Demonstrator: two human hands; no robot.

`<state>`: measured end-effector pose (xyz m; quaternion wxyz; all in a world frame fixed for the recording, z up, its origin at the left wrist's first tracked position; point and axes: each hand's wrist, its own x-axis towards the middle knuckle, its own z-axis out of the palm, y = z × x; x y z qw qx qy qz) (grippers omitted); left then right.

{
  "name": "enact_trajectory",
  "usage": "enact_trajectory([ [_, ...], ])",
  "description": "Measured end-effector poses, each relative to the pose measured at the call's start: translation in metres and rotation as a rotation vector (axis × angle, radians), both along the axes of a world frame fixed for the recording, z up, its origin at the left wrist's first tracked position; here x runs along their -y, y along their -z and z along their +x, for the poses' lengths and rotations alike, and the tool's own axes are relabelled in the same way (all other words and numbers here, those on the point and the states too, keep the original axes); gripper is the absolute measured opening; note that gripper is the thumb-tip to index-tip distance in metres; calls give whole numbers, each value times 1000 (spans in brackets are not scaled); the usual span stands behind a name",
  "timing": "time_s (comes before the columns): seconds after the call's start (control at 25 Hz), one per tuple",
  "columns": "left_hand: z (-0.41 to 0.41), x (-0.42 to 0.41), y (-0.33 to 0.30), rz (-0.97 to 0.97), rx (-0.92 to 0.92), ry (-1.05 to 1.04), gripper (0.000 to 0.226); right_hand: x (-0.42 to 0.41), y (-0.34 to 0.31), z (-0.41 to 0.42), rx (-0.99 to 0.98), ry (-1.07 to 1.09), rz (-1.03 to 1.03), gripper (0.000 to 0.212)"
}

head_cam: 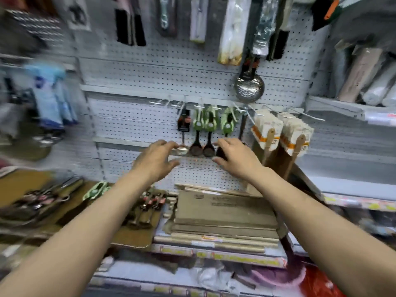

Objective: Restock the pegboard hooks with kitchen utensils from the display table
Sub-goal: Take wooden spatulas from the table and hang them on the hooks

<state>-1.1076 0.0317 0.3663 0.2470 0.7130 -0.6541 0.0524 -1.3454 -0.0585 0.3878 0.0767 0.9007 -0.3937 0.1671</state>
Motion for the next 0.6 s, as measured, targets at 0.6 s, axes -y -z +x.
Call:
enact_trajectory([
  [0.6,409,-209,10,-64,80,-371,49,-151,-3,477,64,-389,77,55],
])
